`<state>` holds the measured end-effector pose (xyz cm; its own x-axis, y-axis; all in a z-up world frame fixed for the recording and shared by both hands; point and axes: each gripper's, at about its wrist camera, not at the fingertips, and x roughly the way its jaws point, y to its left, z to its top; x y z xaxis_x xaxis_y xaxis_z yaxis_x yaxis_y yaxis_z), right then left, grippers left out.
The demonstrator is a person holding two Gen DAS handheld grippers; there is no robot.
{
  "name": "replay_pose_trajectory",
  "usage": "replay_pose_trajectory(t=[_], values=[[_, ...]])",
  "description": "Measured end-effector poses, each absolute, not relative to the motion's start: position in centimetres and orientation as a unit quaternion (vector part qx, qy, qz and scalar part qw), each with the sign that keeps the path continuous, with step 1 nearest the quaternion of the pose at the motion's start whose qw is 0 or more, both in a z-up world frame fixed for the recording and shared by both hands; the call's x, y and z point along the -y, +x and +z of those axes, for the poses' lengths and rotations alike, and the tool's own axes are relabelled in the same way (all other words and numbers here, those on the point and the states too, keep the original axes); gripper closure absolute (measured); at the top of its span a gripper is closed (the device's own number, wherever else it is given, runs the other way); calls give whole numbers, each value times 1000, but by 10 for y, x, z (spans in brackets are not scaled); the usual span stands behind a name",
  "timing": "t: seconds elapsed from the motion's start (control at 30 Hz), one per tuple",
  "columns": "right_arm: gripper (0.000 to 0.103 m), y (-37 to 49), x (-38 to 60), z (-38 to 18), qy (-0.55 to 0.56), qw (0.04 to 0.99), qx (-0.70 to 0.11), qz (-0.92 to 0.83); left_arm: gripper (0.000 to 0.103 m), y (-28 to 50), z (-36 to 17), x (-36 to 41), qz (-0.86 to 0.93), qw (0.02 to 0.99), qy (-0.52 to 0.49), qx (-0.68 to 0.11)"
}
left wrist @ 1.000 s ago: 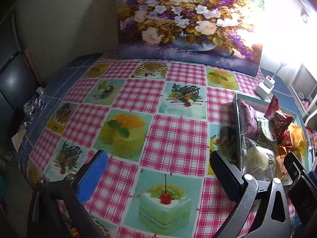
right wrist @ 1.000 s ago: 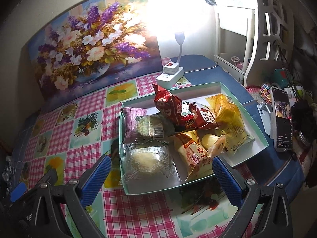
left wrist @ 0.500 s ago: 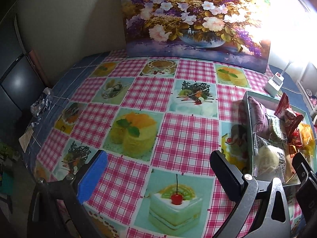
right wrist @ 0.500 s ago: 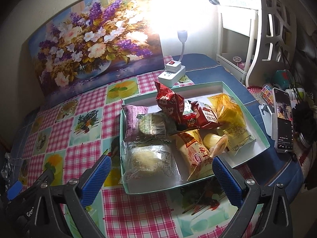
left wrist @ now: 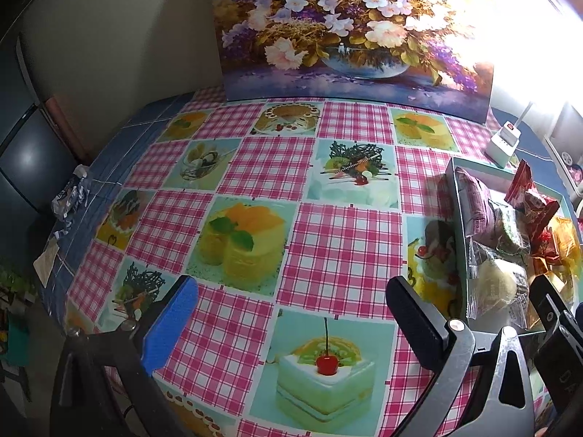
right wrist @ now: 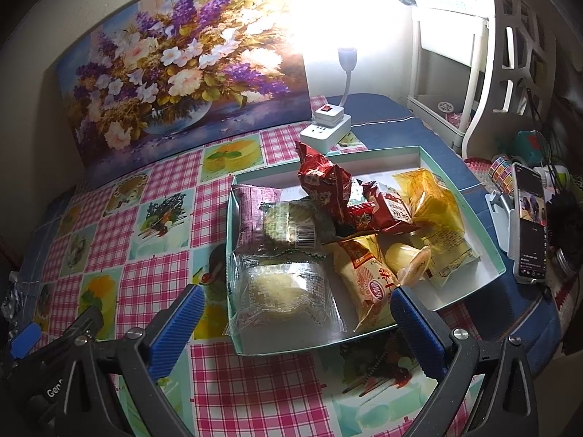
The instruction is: Organize snacks
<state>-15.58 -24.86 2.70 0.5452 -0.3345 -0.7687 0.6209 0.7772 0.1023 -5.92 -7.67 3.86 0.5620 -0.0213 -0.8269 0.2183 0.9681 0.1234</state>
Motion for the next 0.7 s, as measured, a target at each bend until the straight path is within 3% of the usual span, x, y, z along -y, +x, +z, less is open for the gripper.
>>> replay_pose_trajectory(t=[0.7], values=[[0, -150, 247, 22, 184, 859, -395, -270, 0, -57, 38, 73, -61, 880, 105, -460]])
